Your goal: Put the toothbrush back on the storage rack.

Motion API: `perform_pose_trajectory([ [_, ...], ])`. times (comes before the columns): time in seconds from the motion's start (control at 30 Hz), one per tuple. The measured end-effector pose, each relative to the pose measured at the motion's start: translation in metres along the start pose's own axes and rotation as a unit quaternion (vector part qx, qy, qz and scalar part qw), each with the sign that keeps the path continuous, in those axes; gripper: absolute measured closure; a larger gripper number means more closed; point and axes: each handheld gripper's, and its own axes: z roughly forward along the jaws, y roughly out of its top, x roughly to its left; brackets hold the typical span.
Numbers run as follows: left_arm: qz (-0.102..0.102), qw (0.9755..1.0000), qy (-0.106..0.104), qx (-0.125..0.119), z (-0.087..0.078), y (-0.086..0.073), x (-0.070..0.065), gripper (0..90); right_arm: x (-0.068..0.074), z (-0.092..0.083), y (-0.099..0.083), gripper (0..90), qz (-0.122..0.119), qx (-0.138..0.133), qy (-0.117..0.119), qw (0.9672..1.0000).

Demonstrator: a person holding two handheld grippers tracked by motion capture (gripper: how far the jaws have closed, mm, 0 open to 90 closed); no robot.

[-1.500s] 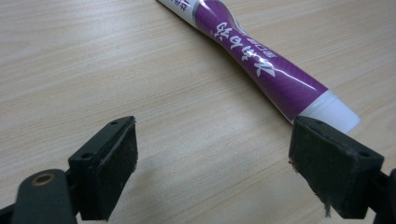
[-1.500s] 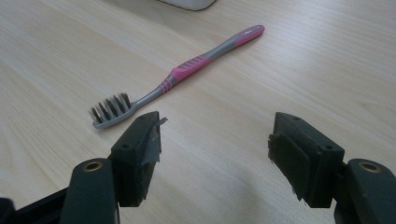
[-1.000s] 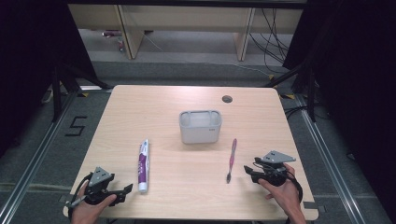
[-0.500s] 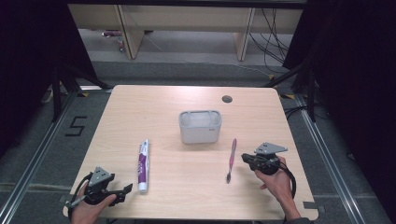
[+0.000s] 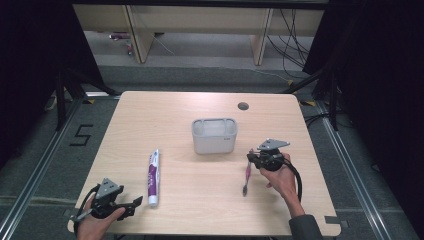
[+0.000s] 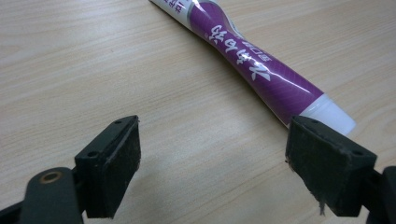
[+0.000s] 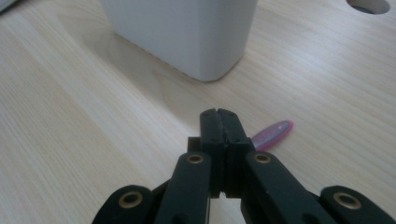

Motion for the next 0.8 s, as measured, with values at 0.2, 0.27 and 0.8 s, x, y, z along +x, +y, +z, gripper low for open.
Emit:
perform_pose_trajectory([
  [0.2,-0.002,1.0,0.003,0.001,-0.002,-0.002,0.001,18.0,-0.006,0.012,0.01,90.0,0.003,0.024,-0.015,0.9996],
  [0.27,-0.005,1.0,0.007,0.0,-0.003,-0.002,0.0,18.1,-0.007,0.017,0.011,90.0,0.003,0.025,-0.018,0.9995],
  [0.8,-0.015,0.9998,0.007,-0.01,-0.001,-0.003,-0.002,18.1,-0.022,0.035,0.008,90.0,0.017,0.05,-0.03,0.9981],
])
